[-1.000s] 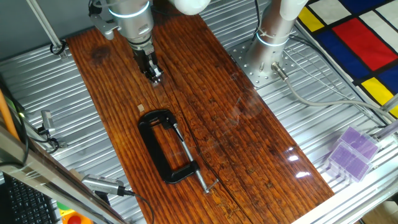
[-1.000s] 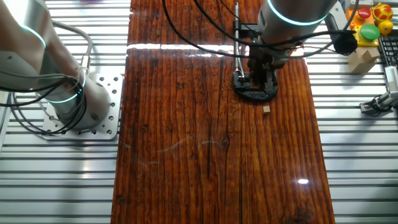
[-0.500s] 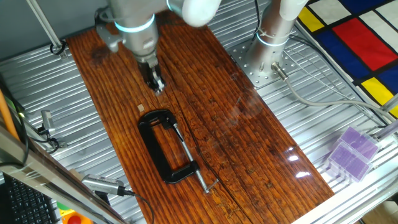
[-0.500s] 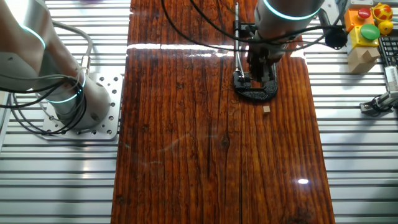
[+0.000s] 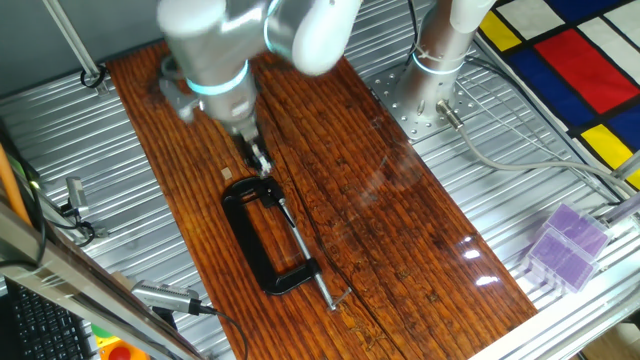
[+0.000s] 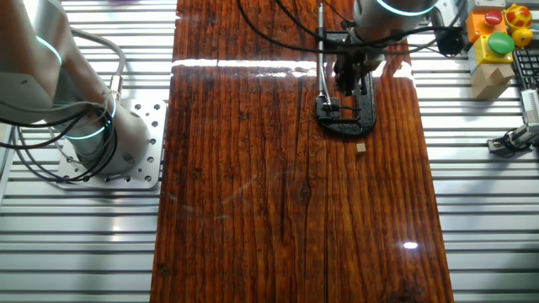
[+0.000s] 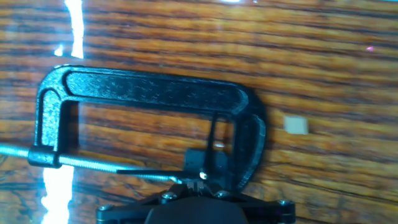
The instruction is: Turn the hands of a clock
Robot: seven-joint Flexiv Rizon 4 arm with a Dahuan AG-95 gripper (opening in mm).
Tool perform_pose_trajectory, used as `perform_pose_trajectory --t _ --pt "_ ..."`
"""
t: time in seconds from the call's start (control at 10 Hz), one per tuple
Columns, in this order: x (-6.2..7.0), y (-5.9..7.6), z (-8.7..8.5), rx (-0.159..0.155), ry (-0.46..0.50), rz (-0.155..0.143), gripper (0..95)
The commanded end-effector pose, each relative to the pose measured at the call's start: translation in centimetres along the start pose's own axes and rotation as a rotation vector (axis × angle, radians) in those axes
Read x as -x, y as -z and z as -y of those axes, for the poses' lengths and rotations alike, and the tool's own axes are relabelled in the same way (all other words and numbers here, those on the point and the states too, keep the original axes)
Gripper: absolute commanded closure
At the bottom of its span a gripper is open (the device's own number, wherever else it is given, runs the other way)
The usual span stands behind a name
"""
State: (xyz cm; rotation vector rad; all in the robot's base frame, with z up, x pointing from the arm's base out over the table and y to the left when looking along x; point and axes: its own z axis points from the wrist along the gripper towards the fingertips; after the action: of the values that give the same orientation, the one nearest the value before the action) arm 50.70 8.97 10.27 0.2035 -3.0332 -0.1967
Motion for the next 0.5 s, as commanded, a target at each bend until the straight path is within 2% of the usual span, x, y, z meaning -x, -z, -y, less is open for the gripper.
perform_pose_trajectory --t 0.1,0.5 --pt "-0.21 -0.8 -0.22 0.014 0.034 -0.01 95.0" --pt "-0.2 -1.01 -0.24 -0.005 0.069 -0.026 95.0"
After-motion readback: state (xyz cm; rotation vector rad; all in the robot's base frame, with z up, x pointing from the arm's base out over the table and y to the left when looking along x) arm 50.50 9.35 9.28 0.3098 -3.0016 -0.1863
